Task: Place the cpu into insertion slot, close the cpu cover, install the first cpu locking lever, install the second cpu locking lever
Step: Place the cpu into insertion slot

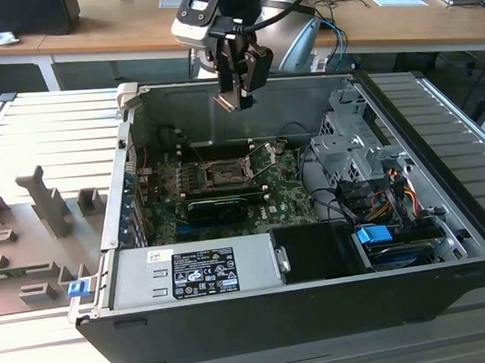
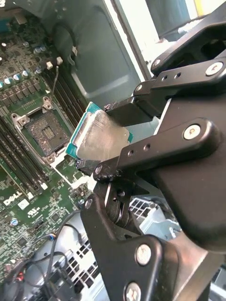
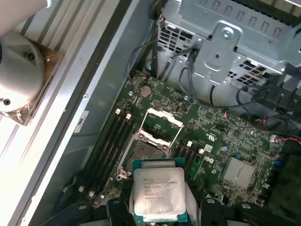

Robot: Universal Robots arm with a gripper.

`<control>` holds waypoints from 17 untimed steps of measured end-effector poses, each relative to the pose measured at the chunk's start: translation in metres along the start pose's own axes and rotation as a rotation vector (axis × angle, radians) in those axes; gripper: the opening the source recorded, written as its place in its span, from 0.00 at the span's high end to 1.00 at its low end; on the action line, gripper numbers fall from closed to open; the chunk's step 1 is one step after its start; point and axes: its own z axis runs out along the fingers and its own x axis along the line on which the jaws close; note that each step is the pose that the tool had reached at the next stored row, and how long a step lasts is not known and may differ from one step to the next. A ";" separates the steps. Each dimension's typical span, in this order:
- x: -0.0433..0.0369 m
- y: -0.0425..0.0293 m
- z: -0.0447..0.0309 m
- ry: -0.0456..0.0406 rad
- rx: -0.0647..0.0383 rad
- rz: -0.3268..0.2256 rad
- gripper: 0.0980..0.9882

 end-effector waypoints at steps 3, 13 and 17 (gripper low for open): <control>0.0000 0.0000 0.0004 -0.0028 -0.001 0.034 0.52; -0.0002 -0.0009 0.0105 -0.0080 -0.001 0.089 0.52; -0.0002 -0.0013 0.0159 -0.0085 -0.001 0.095 0.52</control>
